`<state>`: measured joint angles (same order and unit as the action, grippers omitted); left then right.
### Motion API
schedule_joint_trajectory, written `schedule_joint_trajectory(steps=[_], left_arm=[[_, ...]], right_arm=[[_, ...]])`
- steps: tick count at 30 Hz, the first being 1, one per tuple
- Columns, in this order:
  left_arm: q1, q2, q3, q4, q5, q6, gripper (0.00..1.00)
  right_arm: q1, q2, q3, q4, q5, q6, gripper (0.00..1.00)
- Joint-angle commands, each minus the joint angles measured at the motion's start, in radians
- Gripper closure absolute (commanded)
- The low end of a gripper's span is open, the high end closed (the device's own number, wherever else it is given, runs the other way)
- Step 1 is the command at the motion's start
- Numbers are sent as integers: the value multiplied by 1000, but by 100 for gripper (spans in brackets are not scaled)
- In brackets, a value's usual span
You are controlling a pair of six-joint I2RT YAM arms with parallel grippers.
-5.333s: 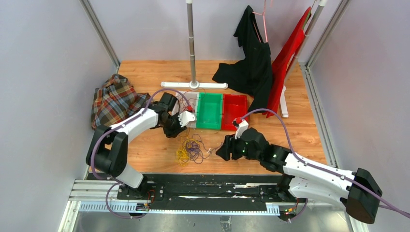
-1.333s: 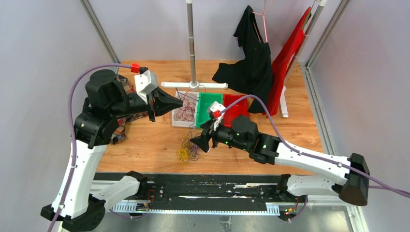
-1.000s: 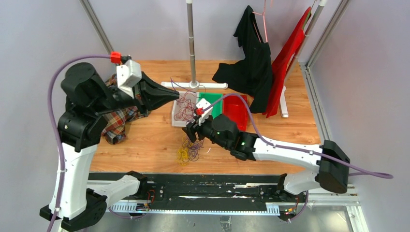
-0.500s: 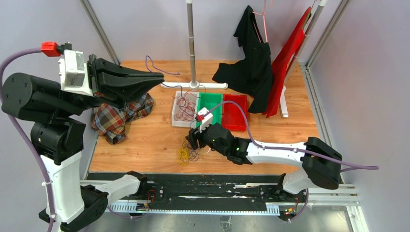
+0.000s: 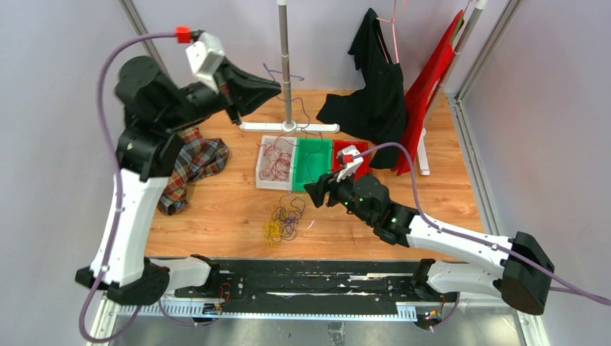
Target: Untangle the cables
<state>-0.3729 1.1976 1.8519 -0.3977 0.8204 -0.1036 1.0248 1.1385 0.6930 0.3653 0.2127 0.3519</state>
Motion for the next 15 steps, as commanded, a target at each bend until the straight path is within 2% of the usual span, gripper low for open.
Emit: schedule_joint_trajectory(steps=[1,5,11,15], left_arm=[[-16,85,25,30,-84,43,99],[-36,166,75,56,-124,51,100],[-72,288,224,38,-154,67,100],[-94,330,269,31,-175,87,100]], right_arm=[[-55,-74,-99,-74,-26,50,34],[-87,-157,-186,-88,-33,80,30],[-94,-280,-317,-132,14,130,28],[-98,-355,-373,-164,36,153,27]])
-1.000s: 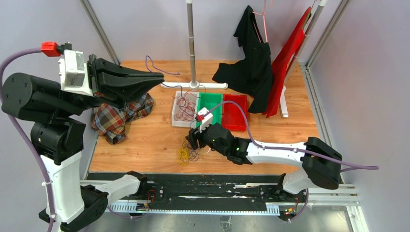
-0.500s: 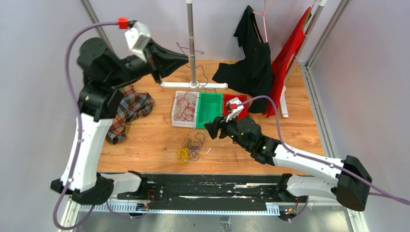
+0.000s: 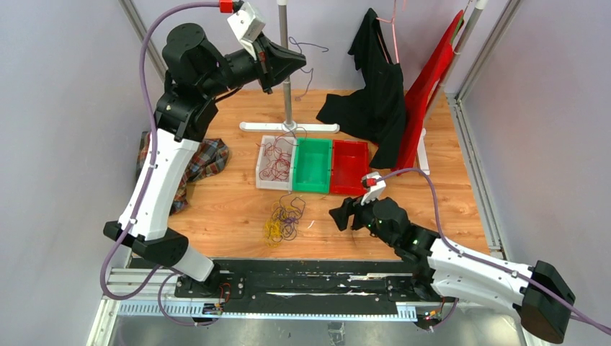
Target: Untangle the cables
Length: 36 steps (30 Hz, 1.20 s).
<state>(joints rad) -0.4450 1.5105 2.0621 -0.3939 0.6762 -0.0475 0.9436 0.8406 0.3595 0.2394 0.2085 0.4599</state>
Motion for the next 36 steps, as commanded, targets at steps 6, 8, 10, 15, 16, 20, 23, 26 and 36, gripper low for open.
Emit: schedule_joint_trajectory(steps=[6,8,10,15,16,20,23,26,36], left_arm=[[-30,50,74,16,-50,56,100],[-36,64,91,6,-50,59,100],[-45,80,111,-6,-48,65,100],[-67,109,127,-29,-52,99,100],[-69,113,124,-31,-53,102,100],[-74,130,126,-27,-60,104,100],[-84,147,136,-26,-57,106,100],[-101,163,138,-29,-55,106,99],[-123,175,71,-85,-86,220,100]], right_arm=[[-17,-160,-94,-93,64,82,27],[-17,-196,-99,-115,82,83,27],[-17,-230,-98,-139,103,84,28],[-18,-287,-62,-207,163,74,29],[-18,-292,-54,-220,171,73,29],[-18,-308,-31,-260,195,59,30],[-19,-329,-22,-277,209,50,31],[-19,-347,-15,-289,223,44,31],[-20,-357,-8,-300,230,35,32]])
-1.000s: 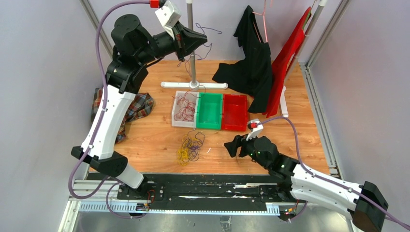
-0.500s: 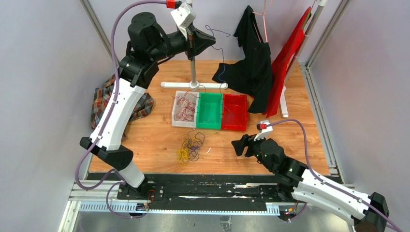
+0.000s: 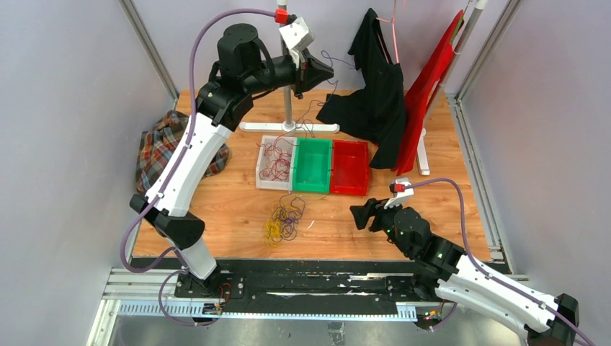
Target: Untangle the cables
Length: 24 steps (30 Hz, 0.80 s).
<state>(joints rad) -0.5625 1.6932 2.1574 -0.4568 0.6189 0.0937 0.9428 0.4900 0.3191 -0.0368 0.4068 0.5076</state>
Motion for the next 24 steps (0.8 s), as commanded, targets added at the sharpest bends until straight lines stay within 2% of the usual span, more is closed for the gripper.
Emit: schedule_joint_trajectory(steps=[1,24], left_arm=[[-5,-13,-36,-29,-32,92,100],[19,-103,-420,-69,-110,292,99]], right_arm=[[-19,-7,33,-26,32,-14,32],[-19,-33,35,-74,27,-13,32]])
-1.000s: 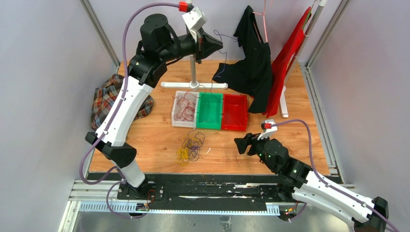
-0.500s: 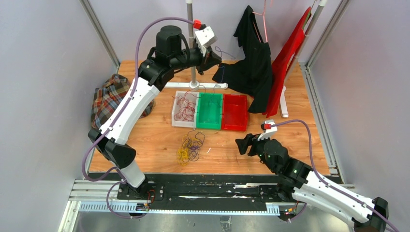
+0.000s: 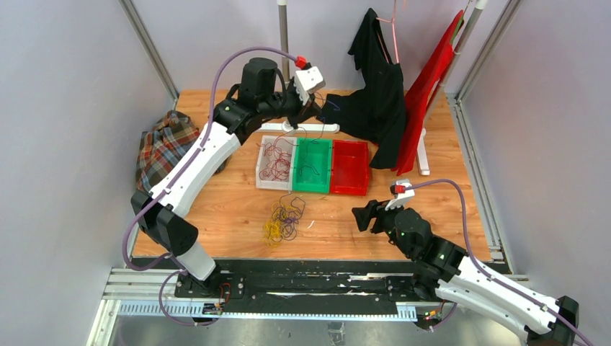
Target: Untangle the cables
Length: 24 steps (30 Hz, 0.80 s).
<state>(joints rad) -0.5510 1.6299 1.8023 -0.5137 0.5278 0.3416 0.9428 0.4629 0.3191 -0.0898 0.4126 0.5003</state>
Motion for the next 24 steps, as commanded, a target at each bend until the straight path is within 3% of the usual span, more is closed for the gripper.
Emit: schedule_joint_trajectory(steps=[1,9,24], left_arm=[[7,-45,-90,-15,-16,45,100],[5,-24,-243,-61,-27,42,100],[-19,231,-241,-124,-288,187,99]], right_arm=[[-19,-3,39,-19,22,-4,32],[-18,40,52,6,14,-4,32],[-23,131,78,50,15,-10,32]])
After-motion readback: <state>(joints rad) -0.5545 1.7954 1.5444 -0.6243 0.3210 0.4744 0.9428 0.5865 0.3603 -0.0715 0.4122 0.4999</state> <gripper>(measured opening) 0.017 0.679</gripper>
